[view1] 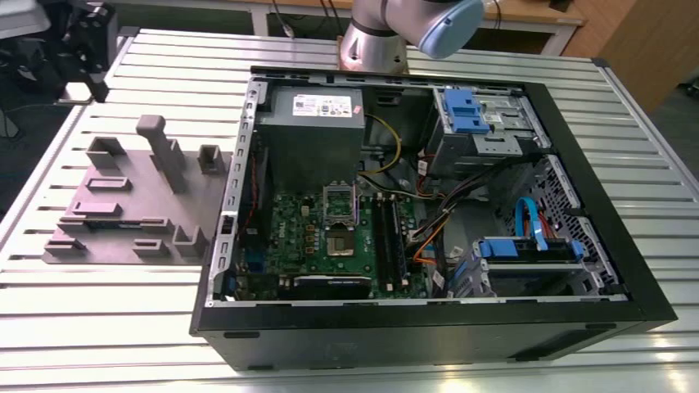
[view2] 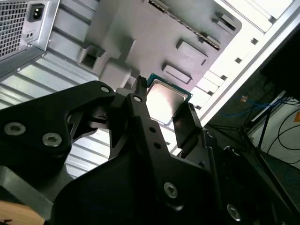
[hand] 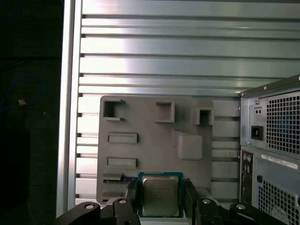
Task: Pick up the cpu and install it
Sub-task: 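Pick up the cpu and move it towards the insertion slot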
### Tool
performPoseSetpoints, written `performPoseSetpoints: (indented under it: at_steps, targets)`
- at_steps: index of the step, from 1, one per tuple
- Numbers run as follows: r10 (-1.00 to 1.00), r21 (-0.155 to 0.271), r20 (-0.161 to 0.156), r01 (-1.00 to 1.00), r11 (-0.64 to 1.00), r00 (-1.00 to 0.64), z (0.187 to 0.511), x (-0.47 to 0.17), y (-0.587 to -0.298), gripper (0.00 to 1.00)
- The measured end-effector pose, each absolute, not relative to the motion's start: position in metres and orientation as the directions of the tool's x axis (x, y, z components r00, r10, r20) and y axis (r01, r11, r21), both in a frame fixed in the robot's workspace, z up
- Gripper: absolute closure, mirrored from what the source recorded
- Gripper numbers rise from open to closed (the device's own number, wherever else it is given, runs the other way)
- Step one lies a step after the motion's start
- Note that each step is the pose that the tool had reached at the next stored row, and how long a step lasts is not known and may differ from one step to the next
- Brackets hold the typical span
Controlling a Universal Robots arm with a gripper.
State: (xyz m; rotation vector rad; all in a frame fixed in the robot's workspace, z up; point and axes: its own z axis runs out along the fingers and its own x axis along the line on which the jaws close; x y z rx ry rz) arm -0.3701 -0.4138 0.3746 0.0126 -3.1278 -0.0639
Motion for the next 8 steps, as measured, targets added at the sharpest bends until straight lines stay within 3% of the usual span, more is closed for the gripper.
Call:
performPoseSetpoints:
  at_steps: [8]
  targets:
    - [-0.008, 0.041, 0.013, -0.008, 0.999, -1.000, 0.375, -0.333, -0.414, 0.53]
